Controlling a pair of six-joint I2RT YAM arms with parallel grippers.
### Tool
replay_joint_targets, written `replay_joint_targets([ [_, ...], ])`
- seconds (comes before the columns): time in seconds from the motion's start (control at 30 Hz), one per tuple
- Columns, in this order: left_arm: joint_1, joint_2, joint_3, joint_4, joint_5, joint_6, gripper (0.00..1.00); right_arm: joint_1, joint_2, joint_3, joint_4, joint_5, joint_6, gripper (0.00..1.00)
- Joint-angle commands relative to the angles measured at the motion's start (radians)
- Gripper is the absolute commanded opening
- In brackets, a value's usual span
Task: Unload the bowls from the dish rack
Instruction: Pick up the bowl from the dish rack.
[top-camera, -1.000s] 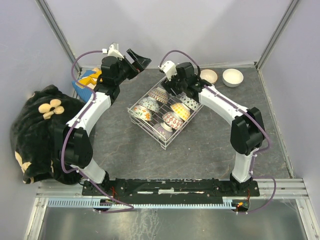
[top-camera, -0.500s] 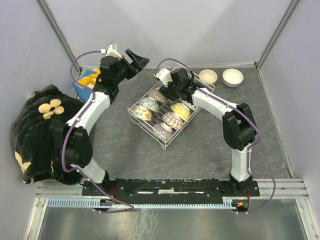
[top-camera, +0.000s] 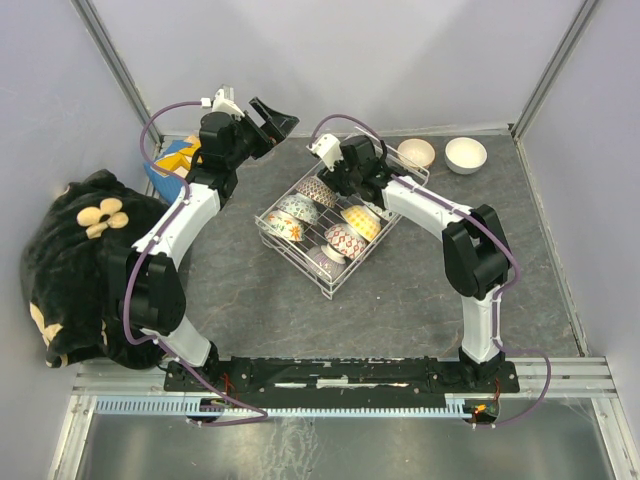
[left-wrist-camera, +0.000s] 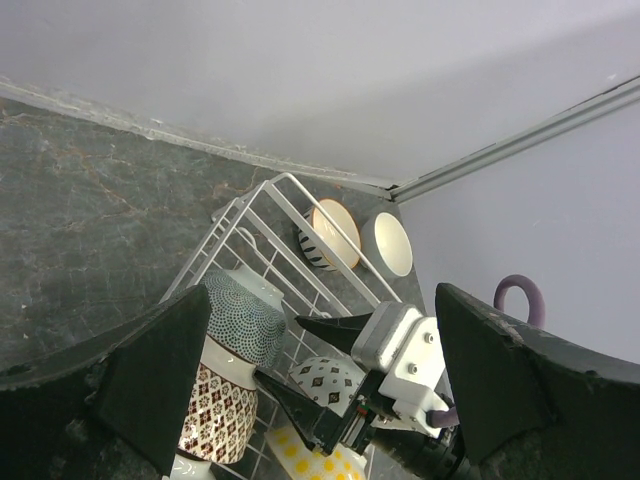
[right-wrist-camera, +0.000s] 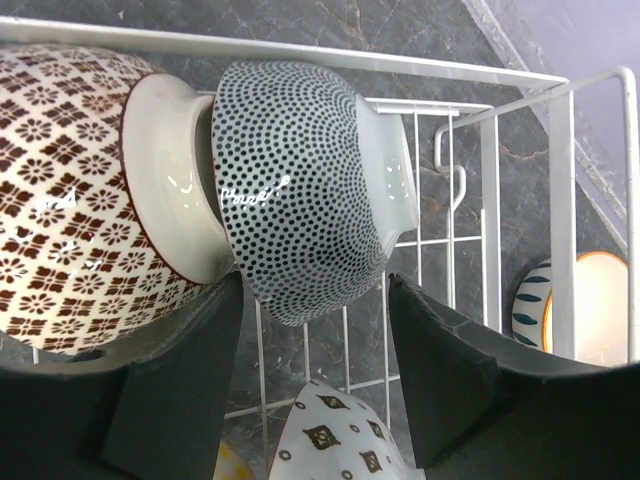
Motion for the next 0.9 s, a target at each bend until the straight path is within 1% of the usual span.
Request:
replay_joint_targets([
  [0.0,0.007,0.008,0.024,0.045,0.023,-0.017,1.00,0.006,-0.004,0.015,0.097,0.013,-0.005,0.66],
  [0.1,0.009,0.006,0.025,0.045,0.022,-0.017,1.00,0.007,0.002,0.020,0.105,0.019,-0.005,0.63],
  [0.27,0.011,0.008,0.026,0.045,0.024,-0.017,0.99,0.007,0.020,0.036,0.105,0.026,-0.002,0.60],
  [0.87,0.012,0.008,0.038,0.045,0.027,-0.016,0.99,-0.010,0.055,0.109,0.065,0.028,0.056,0.53],
])
